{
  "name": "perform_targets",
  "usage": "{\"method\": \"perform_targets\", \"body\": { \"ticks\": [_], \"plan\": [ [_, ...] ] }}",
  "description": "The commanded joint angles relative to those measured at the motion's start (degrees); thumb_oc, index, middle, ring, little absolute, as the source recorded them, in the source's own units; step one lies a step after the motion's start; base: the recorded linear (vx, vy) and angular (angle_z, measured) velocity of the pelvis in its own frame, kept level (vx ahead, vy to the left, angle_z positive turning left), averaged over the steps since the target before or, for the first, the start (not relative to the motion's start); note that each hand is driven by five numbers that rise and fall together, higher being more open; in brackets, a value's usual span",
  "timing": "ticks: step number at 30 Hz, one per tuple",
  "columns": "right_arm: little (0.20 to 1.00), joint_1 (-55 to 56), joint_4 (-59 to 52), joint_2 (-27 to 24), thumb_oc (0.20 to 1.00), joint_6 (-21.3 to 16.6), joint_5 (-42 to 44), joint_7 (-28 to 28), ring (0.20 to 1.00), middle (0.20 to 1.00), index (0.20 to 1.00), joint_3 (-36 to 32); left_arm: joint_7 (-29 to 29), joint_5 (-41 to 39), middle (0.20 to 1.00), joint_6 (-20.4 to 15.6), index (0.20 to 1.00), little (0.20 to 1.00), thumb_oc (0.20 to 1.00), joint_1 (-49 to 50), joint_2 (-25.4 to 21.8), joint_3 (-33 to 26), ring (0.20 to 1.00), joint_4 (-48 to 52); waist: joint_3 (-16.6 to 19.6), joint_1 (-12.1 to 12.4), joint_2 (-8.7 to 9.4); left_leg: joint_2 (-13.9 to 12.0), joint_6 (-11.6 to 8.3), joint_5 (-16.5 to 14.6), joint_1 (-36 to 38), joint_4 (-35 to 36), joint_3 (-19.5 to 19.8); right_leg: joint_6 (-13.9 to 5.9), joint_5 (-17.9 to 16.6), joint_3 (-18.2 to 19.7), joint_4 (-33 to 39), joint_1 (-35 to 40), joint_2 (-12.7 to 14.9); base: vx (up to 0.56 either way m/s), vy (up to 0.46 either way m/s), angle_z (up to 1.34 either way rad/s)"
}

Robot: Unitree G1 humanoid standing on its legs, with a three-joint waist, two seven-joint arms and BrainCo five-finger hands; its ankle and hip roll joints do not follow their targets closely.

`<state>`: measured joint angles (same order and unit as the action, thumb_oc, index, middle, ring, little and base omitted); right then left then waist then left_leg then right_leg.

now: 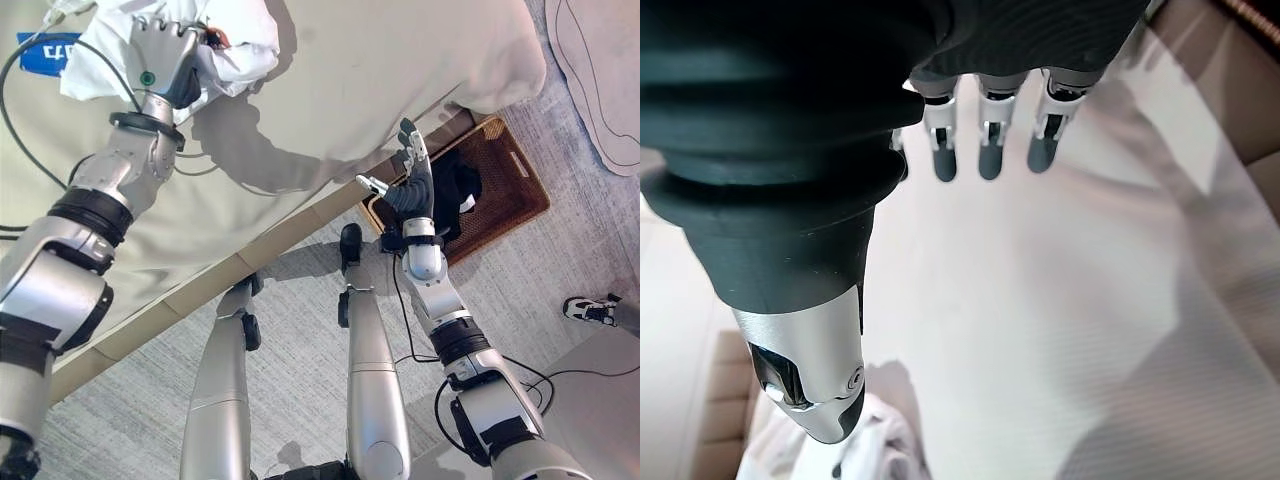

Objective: Pick up clothes into the bucket

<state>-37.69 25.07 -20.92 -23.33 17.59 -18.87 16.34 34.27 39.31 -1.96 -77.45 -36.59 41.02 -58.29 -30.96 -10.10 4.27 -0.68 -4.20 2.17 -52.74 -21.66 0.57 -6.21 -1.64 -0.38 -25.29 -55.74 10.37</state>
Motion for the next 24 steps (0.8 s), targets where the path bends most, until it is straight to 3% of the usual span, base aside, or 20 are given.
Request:
{"method": "perform_targets", "body": {
  "ticks": [1,4,12,18,19,20,24],
  "plan": [
    [1.0,2.2,-3.8,-0.4,1.0,-3.6,0.8,0.5,1.0,1.0,1.0,-2.1,-1.8,0.6,0.2,1.1,0.2,0.2,0.2,5.0,-3.1,-3.2,0.2,-2.9,3.2,-0.3,-0.3,0.4,1.87,-5.1,-2.3,-6.5,-1.9,-3.26,-4.7,-1.8,4.6,1.6,2.0,0.0,0.0,0.0],
    [1.0,2.6,-3.3,-0.1,1.0,-3.4,0.2,0.5,1.0,1.0,1.0,-2.1,-1.9,0.2,0.2,0.2,0.2,0.2,0.2,7.8,-2.6,-4.8,0.2,-1.0,3.4,0.2,-0.3,0.4,1.8,-4.9,-0.4,-5.7,-2.0,-3.32,-4.6,-2.2,5.0,3.5,2.2,0.0,0.004,0.02],
    [1.0,6.2,-3.7,-0.3,1.0,-1.9,-1.7,0.0,1.0,1.0,1.0,-5.2,-2.3,-3.3,0.2,-5.2,0.2,0.2,0.2,23.6,0.3,-15.3,0.2,18.6,4.4,3.0,-0.91,1.4,1.83,-4.8,10.6,-1.0,-1.3,-3.36,-4.1,-3.7,8.0,14.4,3.3,0.03,-0.002,0.04],
    [1.0,7.7,-3.2,-0.7,1.0,-0.7,-4.0,0.2,1.0,1.0,1.0,-7.3,-5.0,-8.4,0.2,-12.5,0.2,0.2,0.2,35.9,3.2,-21.5,0.2,33.7,6.4,5.7,-1.35,2.0,1.86,-4.0,20.7,4.7,-0.2,-3.36,-4.0,-5.6,12.2,25.0,4.2,0.06,-0.013,0.14],
    [1.0,7.7,-3.2,-0.7,1.0,-0.7,-4.0,0.2,1.0,1.0,1.0,-7.3,-5.0,-8.4,0.2,-12.5,0.2,0.2,0.2,36.1,3.2,-21.6,0.2,33.8,6.4,5.5,-1.31,2.1,1.91,-3.5,20.7,5.1,-0.1,-3.34,-4.4,-5.6,12.5,25.0,4.3,0.12,-0.03,0.14],
    [1.0,8.1,-2.9,-0.9,1.0,-0.2,-5.4,0.0,1.0,1.0,1.0,-7.4,-6.4,-10.4,0.2,-14.8,0.2,0.2,0.2,39.1,4.2,-22.6,0.2,37.1,7.2,6.3,-1.39,2.1,1.74,-3.6,23.3,6.4,0.2,-3.43,-4.0,-6.3,13.7,28.1,4.3,0.03,-0.012,0.12],
    [1.0,8.8,-2.7,-1.1,1.0,0.4,-6.8,0.6,1.0,1.0,1.0,-7.2,-8.7,-13.4,0.2,-17.4,0.2,0.2,0.2,43.4,5.0,-23.8,0.2,41.3,8.7,7.0,-1.23,2.0,1.73,-2.8,27.0,9.0,0.8,-3.43,-4.5,-7.2,16.3,32.2,4.1,0.09,-0.025,0.14]
  ]
}}
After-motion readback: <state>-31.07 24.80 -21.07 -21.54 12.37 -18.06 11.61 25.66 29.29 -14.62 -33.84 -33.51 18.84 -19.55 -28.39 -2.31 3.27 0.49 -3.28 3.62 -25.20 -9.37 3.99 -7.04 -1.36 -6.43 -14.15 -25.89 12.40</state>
